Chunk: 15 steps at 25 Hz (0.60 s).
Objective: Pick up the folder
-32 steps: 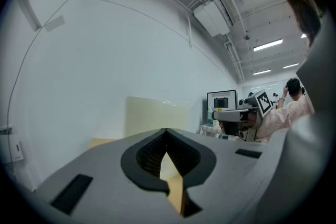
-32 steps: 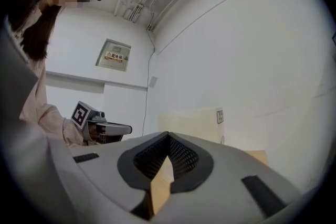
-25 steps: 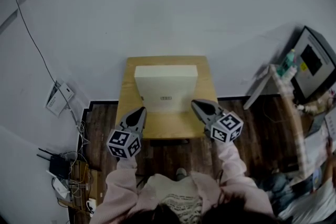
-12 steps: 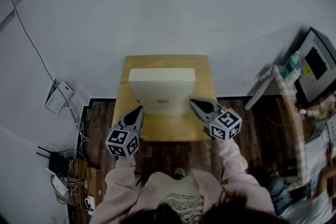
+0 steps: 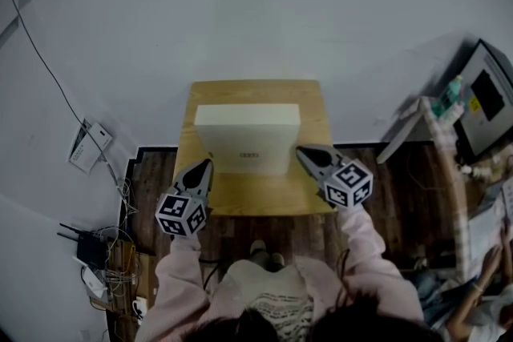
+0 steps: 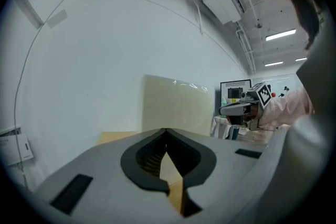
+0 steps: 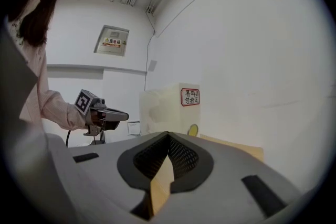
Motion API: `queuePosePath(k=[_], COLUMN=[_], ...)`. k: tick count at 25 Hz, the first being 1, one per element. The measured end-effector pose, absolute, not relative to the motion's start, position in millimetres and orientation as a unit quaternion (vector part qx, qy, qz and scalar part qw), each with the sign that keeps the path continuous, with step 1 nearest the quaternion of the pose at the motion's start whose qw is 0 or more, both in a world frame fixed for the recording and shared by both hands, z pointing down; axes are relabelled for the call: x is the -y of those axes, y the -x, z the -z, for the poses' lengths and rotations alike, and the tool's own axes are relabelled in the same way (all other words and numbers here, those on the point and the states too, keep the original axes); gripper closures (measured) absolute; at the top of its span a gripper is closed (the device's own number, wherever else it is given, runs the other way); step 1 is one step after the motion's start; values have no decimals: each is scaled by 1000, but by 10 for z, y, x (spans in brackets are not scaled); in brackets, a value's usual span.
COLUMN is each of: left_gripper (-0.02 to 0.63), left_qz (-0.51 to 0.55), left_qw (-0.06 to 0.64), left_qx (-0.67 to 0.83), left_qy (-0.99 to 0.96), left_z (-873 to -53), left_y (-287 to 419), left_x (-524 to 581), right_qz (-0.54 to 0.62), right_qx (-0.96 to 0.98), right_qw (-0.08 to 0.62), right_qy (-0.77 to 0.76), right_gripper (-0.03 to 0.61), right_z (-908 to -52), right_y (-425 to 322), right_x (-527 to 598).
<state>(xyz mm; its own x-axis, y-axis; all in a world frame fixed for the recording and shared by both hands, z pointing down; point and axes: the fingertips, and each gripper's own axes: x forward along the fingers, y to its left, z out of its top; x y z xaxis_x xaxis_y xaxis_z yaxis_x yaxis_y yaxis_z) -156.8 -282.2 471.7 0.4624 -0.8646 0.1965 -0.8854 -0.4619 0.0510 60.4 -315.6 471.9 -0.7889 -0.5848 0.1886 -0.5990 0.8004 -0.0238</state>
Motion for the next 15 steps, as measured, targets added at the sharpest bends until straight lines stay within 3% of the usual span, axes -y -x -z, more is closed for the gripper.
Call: queuePosePath(k=[7, 9, 15], left_gripper=[611, 584, 495], left_qz=[-100, -105, -132], left_qw=[77, 79, 80], left_qx=[496, 487, 458], left_qy=[-859, -863, -876], left_z=[-4847, -4882, -5025], left_y=[1670, 1697, 1761], left_x=[2929, 2973, 3090], right_qz=[-42, -43, -55], right_qx=[944, 945, 947], right_qw=[114, 124, 140], right_qy=[-308, -301, -283], right_gripper=[515, 460, 390], right_z=[-4889, -4934, -5057], right_y=[-619, -602, -575], right_x=[3262, 3284, 3362])
